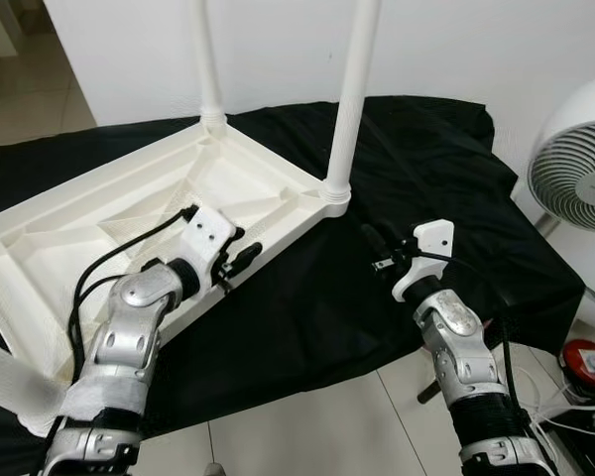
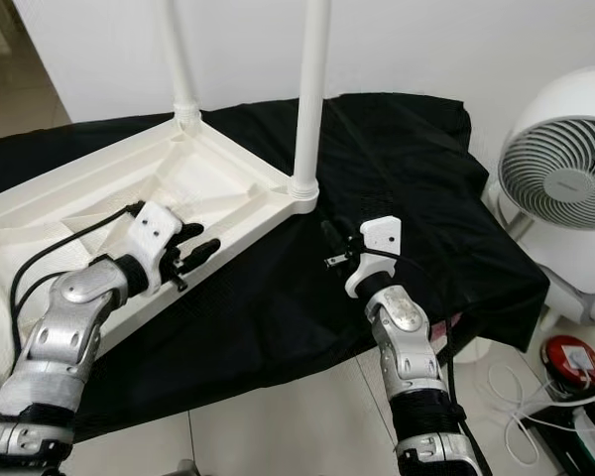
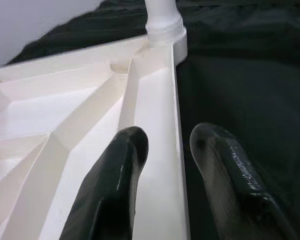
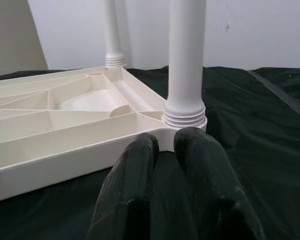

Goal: Building children table

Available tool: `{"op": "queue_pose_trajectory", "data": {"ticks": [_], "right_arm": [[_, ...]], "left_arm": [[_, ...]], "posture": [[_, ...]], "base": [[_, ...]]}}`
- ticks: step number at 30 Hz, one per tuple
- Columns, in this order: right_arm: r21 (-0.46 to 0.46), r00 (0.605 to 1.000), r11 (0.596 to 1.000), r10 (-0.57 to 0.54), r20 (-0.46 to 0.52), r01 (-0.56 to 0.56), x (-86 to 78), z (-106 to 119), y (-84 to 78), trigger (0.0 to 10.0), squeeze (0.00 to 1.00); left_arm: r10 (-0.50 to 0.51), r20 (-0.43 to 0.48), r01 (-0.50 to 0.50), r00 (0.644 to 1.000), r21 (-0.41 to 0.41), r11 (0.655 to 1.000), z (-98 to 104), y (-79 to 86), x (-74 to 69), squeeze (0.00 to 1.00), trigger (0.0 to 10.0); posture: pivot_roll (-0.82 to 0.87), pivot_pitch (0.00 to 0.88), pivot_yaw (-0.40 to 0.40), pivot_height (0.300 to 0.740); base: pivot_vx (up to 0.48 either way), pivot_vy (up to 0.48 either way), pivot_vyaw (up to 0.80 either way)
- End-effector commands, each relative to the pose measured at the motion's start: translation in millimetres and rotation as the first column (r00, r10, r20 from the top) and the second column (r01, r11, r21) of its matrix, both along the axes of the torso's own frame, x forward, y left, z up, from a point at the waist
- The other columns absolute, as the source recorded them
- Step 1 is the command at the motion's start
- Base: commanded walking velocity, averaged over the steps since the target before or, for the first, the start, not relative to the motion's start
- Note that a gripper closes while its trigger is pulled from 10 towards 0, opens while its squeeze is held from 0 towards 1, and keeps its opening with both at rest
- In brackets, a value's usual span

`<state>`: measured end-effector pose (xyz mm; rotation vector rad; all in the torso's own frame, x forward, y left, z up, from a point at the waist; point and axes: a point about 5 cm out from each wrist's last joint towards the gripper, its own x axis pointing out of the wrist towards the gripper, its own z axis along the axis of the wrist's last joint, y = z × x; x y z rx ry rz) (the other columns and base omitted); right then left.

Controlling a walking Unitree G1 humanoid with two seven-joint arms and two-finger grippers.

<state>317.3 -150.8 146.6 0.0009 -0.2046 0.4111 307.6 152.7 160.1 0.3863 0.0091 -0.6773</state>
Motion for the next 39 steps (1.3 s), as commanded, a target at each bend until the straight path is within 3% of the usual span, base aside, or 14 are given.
{"op": "queue_pose_trajectory", "data": {"ticks": [1, 4, 9, 13, 16, 23, 27, 28, 29, 30, 31, 39], "right_arm": [[-0.010, 1.000, 1.000, 0.014, -0.003, -0.014, 1.3, -1, 2.4, 10.0, 0.00], [-0.012, 1.000, 0.999, 0.031, -0.003, -0.031, 3.7, 0, 5.6, 10.0, 0.00], [-0.013, 0.999, 0.999, 0.037, -0.004, -0.037, 4.3, 0, 6.4, 10.0, 0.00], [-0.018, 0.999, 0.999, 0.050, -0.006, -0.050, 5.7, 1, 7.9, 10.0, 0.00], [-0.021, 0.999, 0.999, 0.050, -0.005, -0.050, 6.3, 1, 6.8, 10.0, 0.00], [-0.024, 0.999, 0.999, 0.048, -0.002, -0.048, 6.1, 2, 5.9, 10.0, 0.00], [-0.021, 0.999, 0.999, 0.047, -0.002, -0.047, 6.3, 1, 5.6, 10.0, 0.00], [-0.020, 0.999, 0.999, 0.046, -0.003, -0.046, 6.2, 1, 5.7, 10.0, 0.00], [-0.020, 0.999, 0.999, 0.046, -0.003, -0.046, 6.2, 1, 5.7, 10.0, 0.00], [-0.020, 0.999, 0.999, 0.046, -0.002, -0.046, 6.0, 1, 5.8, 10.0, 0.00], [-0.020, 0.999, 0.999, 0.046, -0.002, -0.046, 5.9, 0, 5.7, 10.0, 0.00], [-0.020, 0.999, 0.999, 0.041, -0.004, -0.041, 5.9, 0, 5.8, 10.0, 0.00]], "left_arm": [[-0.003, -0.015, 0.004, 1.000, 0.034, 0.999, -1, 5.3, -4.9, 0.00, 10.0], [0.013, -0.040, -0.010, 0.999, 0.074, 0.997, -5, 18.9, -15.4, 0.00, 10.0], [0.012, -0.056, -0.007, 0.998, 0.088, 0.996, -6, 22.5, -20.5, 0.00, 10.0], [0.004, -0.134, 0.021, 0.991, 0.180, 0.983, -18, 34.6, -36.5, 0.00, 10.0], [-0.007, -0.182, 0.040, 0.983, 0.183, 0.982, -21, 36.3, -43.2, 0.00, 10.0], [0.024, -0.260, 0.039, 0.965, 0.235, 0.971, -34, 40.9, -47.7, 0.00, 10.0], [0.113, -0.292, -0.045, 0.950, 0.228, 0.973, -39, 43.9, -42.8, 0.00, 10.0], [0.155, -0.294, -0.087, 0.943, 0.233, 0.969, -42, 46.2, -39.1, 0.00, 7.5], [0.155, -0.294, -0.087, 0.943, 0.233, 0.969, -42, 46.2, -39.1, 0.00, 7.5], [0.189, -0.293, -0.119, 0.937, 0.242, 0.963, -43, 48.3, -36.3, 0.00, 4.6], [0.221, -0.288, -0.152, 0.932, 0.245, 0.958, -44, 50.1, -33.7, 0.00, 0.0], [0.281, -0.259, -0.227, 0.924, 0.221, 0.948, -41, 47.2, -21.6, 0.00, 0.0]], "posture": [[0.01, 0.005, -0.021, 0.740], [0.03, 0.004, -0.035, 0.740], [0.04, 0.006, -0.041, 0.740], [0.04, 0.008, -0.045, 0.740], [0.04, 0.007, -0.048, 0.740], [0.03, 0.005, -0.044, 0.740], [0.03, 0.005, -0.043, 0.740], [0.02, 0.003, -0.042, 0.740], [0.02, 0.003, -0.042, 0.740], [0.02, 0.003, -0.042, 0.740], [0.02, 0.003, -0.043, 0.740], [0.01, 0.000, -0.042, 0.740]], "base": [[0.000, 0.000, 0.00], [0.000, 0.000, 0.00], [0.000, 0.000, 0.00], [0.000, 0.000, 0.00], [0.000, 0.000, 0.00], [0.000, 0.000, 0.00], [0.000, 0.000, 0.00], [0.000, 0.000, 0.00], [0.000, 0.000, 0.00], [0.000, 0.000, 0.00], [0.000, 0.000, 0.00], [0.000, 0.000, 0.00]]}}
